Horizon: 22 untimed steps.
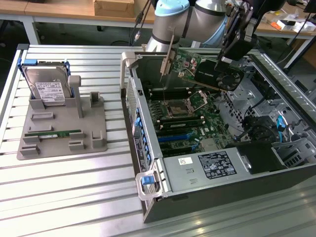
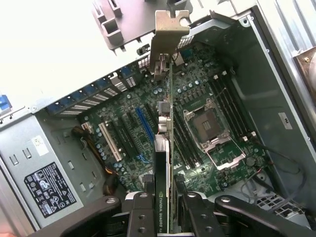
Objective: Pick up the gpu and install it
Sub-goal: 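Insert the gpu into the slot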
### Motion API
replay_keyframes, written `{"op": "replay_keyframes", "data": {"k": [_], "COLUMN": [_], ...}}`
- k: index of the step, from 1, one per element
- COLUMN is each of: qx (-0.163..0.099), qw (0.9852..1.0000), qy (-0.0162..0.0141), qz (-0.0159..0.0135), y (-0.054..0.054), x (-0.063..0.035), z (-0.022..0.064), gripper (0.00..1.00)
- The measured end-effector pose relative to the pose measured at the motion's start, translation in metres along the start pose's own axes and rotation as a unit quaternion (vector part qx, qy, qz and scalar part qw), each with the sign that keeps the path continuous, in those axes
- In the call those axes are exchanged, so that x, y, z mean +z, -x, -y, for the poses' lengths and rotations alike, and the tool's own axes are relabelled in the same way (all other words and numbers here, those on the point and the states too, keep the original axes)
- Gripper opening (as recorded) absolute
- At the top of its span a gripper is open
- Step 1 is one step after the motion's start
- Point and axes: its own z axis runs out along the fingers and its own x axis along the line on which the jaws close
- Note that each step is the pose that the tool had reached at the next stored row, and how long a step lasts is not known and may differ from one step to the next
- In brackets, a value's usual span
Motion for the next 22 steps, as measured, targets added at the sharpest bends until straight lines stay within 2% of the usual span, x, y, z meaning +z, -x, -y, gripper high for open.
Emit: {"op": "replay_keyframes", "data": {"k": [11,16,22], "qx": [-0.047,-0.072,-0.101], "qw": [0.9989,0.9974,0.9948], "qy": [0.0012,0.0018,0.0025], "qz": [-0.0019,-0.0029,-0.0041], "y": [0.0,0.0,0.0], "x": [0.0,0.0,0.0], "z": [0.0,0.0,0.0], "gripper": [0.26,0.26,0.26]}}
